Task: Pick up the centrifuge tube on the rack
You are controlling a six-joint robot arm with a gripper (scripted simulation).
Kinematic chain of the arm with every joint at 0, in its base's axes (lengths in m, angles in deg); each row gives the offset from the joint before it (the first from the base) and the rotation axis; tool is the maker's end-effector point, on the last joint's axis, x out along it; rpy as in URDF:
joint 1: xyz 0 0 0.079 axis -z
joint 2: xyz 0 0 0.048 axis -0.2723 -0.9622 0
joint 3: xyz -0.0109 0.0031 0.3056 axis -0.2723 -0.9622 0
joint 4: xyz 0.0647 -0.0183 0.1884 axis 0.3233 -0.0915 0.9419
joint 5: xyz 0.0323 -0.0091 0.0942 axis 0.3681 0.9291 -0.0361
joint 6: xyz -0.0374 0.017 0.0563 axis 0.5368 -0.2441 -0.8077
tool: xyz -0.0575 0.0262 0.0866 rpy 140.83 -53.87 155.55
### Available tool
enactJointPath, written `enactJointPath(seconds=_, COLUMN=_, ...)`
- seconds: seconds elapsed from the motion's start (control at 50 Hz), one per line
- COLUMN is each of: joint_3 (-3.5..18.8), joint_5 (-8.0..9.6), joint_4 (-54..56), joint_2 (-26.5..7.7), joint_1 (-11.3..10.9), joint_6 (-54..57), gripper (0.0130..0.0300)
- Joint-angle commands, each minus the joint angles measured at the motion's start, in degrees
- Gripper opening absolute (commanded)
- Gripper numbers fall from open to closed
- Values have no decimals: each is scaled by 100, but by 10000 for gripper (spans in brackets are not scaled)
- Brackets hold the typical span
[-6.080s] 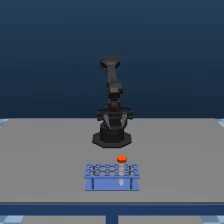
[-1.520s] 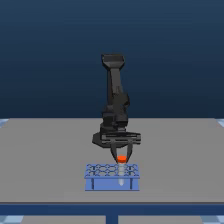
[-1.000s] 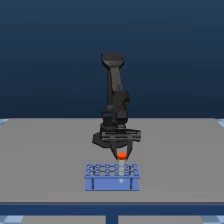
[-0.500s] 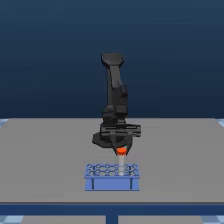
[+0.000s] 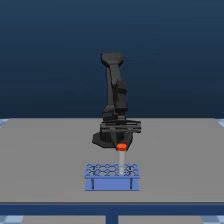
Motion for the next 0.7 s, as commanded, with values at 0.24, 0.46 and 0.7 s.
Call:
enactJointPath(seconds=0.24, joint_3=94, joint_5=53, joint_4=1448, joint_2=96, joint_1=0, joint_6=1593, gripper=130)
enactJointPath(seconds=0.46, joint_3=168, joint_5=43, joint_4=2586, joint_2=167, joint_1=0, joint_6=2740, gripper=130)
enactJointPath(seconds=0.7, joint_3=233, joint_5=14, joint_4=3495, joint_2=224, joint_1=0, joint_6=3656, gripper=130)
